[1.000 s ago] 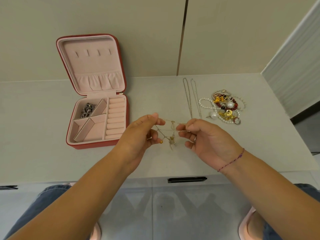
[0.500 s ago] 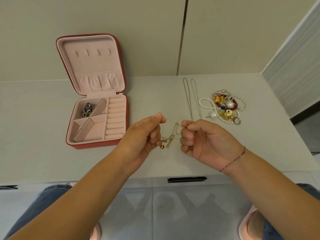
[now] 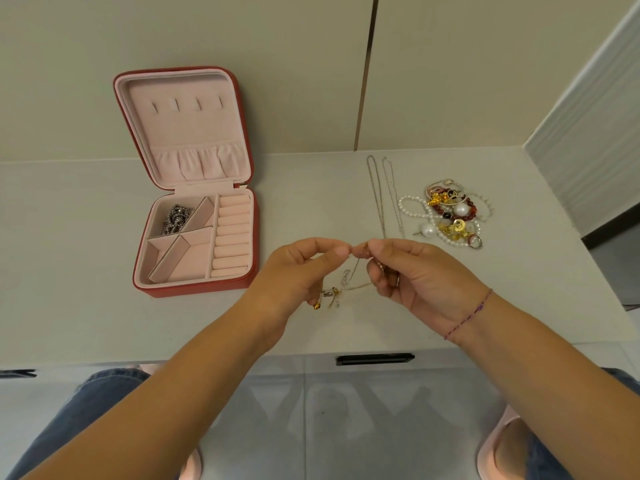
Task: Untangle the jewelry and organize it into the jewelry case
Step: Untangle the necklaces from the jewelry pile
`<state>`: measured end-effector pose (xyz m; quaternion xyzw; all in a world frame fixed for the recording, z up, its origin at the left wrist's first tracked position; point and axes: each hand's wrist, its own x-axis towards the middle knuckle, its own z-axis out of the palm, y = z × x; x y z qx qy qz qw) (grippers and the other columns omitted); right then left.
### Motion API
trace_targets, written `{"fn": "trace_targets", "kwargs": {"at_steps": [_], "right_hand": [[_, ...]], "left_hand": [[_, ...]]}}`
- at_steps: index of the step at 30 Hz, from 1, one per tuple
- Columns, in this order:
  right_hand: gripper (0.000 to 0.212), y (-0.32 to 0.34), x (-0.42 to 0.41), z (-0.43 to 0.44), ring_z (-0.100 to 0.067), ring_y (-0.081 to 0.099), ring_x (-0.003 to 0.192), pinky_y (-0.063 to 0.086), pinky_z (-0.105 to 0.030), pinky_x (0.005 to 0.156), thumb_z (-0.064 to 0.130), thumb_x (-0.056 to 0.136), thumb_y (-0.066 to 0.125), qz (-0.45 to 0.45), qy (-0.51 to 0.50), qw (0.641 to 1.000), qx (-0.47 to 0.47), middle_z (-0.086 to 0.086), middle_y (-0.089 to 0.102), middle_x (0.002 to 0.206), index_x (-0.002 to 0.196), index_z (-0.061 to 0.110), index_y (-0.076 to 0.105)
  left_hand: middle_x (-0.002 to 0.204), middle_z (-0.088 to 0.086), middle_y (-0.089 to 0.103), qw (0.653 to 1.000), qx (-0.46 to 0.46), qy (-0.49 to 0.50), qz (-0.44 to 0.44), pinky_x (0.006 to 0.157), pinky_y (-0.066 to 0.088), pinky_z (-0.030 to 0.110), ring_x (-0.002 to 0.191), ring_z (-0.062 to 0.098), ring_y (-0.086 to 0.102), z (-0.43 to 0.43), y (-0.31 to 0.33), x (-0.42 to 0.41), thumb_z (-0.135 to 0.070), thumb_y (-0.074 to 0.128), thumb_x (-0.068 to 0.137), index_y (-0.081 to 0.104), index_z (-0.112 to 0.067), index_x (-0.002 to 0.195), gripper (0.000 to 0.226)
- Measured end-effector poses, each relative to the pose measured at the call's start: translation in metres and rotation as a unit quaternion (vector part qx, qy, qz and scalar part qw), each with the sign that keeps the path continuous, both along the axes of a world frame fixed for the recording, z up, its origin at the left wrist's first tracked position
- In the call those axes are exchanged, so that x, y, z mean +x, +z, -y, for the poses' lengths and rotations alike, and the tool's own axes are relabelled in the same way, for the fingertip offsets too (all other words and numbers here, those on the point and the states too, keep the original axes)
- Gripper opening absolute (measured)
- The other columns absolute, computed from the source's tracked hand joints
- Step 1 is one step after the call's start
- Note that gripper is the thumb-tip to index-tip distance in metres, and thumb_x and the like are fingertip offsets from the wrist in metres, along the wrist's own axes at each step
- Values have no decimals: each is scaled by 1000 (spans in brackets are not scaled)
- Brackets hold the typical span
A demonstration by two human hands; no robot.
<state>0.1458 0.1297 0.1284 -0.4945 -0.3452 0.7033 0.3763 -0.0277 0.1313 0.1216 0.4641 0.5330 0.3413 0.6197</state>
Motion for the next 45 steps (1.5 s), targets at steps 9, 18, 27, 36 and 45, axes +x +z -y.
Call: {"fn": "trace_targets", "kwargs": {"at_steps": [9,18,27,36,45], "right_hand": [[17,3,0,2,-10,54,57,45,-23,63,26,68,69,72,14,996,49,-2,66,62,74,11,70],[22,1,0,1,-8,52,53,43,-23,62,32,67,67,85,21,995,45,0,63,60,72,11,63],[18,-2,-2,0,-9,50,54,41,-23,62,30,77,61,55,5,998,31,0,59,64,70,13,59],[24,0,0,-2,-9,55,64,42,-22,63,34,72,60,25,-21,999,16,-2,62,74,76,10,61],[21,3,2,-1,-8,48,51,44,-16,53,32,74,62,-4,7,1000,7,-1,57,59,73,11,61]], "left_hand": [[54,7,28,998,44,-18,-29,54,32,22,61,29,25,4,3,3,-23,75,78,78,-22,86,8],[47,-2,35,999,49,3,-23,54,35,22,57,21,30,4,1,4,-20,69,84,71,-18,77,7],[48,-3,44,998,46,15,-46,49,37,11,48,9,38,2,1,5,-14,57,90,60,-15,71,20],[48,-3,45,999,29,19,-37,53,37,15,49,8,38,1,-4,4,-16,54,93,55,-15,80,14],[48,-1,48,999,50,-17,-14,50,39,14,48,7,42,4,0,5,-23,67,85,74,-20,99,16]]}}
